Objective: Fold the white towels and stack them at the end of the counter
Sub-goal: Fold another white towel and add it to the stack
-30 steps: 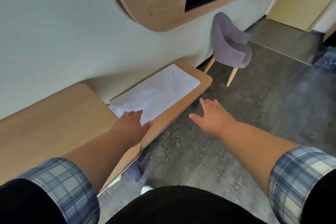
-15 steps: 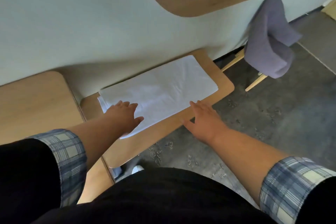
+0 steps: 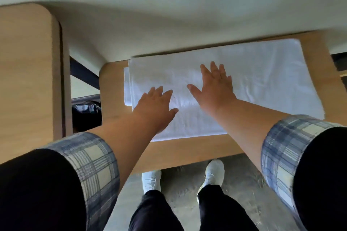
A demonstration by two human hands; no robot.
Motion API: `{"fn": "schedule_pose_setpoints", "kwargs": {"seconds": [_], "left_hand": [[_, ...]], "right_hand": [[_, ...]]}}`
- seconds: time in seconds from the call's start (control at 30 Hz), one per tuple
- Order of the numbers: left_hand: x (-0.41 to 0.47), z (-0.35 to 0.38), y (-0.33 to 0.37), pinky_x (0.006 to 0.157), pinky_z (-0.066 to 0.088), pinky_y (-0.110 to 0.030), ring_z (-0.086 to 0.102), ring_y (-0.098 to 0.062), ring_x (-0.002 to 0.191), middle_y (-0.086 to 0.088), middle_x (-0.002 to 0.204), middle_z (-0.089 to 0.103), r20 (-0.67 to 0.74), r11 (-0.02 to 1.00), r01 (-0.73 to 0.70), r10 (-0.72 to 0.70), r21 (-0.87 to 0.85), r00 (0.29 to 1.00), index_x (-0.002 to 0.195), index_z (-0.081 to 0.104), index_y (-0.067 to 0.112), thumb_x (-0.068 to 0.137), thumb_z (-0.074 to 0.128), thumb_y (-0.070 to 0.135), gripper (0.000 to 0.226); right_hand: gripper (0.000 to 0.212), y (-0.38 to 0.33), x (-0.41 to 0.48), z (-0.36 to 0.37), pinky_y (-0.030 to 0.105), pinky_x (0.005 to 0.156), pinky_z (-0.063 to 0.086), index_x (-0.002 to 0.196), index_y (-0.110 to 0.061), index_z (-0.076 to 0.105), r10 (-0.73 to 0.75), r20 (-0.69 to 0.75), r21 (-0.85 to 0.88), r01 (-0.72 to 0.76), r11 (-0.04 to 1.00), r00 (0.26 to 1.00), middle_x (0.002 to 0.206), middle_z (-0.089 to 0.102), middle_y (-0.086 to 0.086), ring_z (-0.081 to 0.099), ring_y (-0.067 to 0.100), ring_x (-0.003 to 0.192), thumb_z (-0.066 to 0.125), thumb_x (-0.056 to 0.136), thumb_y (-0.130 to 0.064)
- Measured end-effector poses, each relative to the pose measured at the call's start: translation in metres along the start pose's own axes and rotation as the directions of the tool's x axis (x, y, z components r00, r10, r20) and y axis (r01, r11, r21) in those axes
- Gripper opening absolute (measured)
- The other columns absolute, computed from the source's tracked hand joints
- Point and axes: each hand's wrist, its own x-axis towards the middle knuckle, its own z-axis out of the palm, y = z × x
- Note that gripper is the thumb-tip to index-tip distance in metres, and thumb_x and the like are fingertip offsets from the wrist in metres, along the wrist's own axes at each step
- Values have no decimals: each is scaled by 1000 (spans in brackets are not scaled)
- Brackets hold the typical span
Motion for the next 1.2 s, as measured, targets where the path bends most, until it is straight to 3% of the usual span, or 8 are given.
{"fn": "schedule_pose_setpoints", "kwargs": {"seconds": [0.33,0.57,0.7,0.9,0.97,1.07,1.13,1.2], "left_hand": [[167,32,-12,122,5,-43,2,-26,151,-8,165,5,-194,997,-17,3,-72,981,157,7,23,100,32,54,70],[237,17,0,110,28,-46,37,-36,135,-16,144,45,-278,1000,-5,-1,-22,961,144,37,16,98,35,53,60],[248,11,6,107,28,-49,35,-36,133,-13,138,48,-296,996,83,-71,28,953,131,52,20,86,46,66,64],[215,22,6,102,30,-46,54,-35,106,-8,104,64,-575,993,-115,91,-6,813,105,61,21,92,55,50,32],[202,30,8,105,28,-48,56,-36,98,-6,95,65,-657,982,-191,136,-12,741,103,62,20,92,60,39,22],[196,40,9,111,23,-50,54,-36,100,-5,96,65,-681,981,-187,111,-40,724,106,64,18,93,60,35,23],[197,45,10,114,21,-53,52,-37,105,-6,98,65,-682,984,-163,74,-67,728,107,65,18,92,58,40,28],[199,49,6,114,19,-58,50,-37,109,-7,100,64,-689,990,-124,46,-64,724,106,64,19,92,56,51,36]], "right_hand": [[83,50,94,106,62,118,-6,156,-38,-7,133,-74,-79,-138,987,988,166,-13,3,-18,33,151,11,87,-80],[83,50,95,121,62,118,0,155,-39,3,131,-227,-56,-147,988,965,167,1,3,-6,32,152,10,84,-79],[81,50,93,122,62,118,2,156,-37,8,120,-253,-40,-134,990,960,167,6,4,-2,32,152,16,85,-77],[83,49,91,119,60,120,1,156,-37,5,129,-246,3,-132,991,961,168,2,1,-4,28,153,20,86,-77],[85,53,88,116,58,121,1,156,-37,-4,105,-246,94,-84,992,963,167,-4,-3,-7,23,153,23,85,-77],[87,74,104,92,56,122,6,156,-37,-1,124,-363,354,14,935,923,167,-3,-7,-7,16,153,33,85,-75],[90,104,135,64,59,121,8,157,-34,6,118,-423,309,20,951,898,167,3,-4,-6,18,153,39,83,-74],[91,136,168,38,62,119,11,156,-32,16,37,-338,107,-1,994,940,166,13,-1,0,23,153,43,82,-77]]}}
